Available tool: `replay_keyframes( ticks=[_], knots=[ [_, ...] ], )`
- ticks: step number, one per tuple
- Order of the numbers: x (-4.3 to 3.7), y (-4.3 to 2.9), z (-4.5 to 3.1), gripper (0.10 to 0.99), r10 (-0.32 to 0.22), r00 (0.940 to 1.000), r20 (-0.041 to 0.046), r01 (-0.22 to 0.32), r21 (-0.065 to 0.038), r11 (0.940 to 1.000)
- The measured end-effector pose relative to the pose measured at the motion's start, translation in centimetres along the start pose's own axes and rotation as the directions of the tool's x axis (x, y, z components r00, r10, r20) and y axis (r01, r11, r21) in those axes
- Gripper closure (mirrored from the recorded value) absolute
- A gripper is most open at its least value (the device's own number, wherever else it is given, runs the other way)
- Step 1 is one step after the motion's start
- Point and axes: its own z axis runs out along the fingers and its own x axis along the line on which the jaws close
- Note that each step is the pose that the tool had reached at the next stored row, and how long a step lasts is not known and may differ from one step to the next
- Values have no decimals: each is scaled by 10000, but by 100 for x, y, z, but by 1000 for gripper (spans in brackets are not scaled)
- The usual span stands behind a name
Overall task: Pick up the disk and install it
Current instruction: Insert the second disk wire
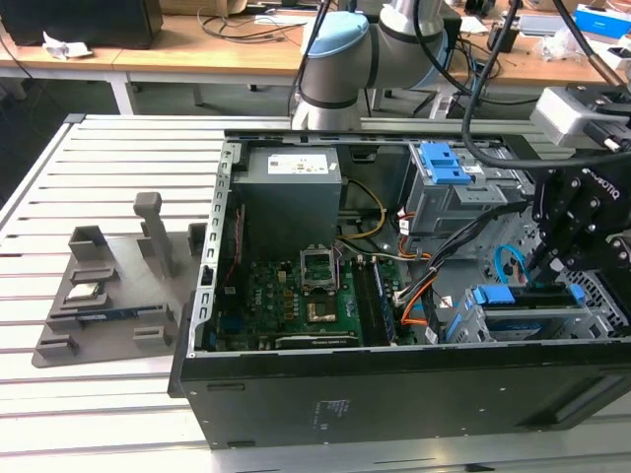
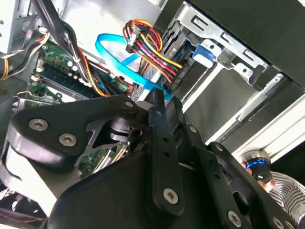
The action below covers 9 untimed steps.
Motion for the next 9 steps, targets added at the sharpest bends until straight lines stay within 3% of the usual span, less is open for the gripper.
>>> replay_keyframes(
  ticks=[2,5,9],
  knots=[
    [-1,-6,16,980,-6,10000,42,6,-11,10000],
    [3,-89,64,980,-9,10000,64,10,-107,9999],
    [1,-94,105,980,-9,10000,59,10,-119,9999]
  ],
)
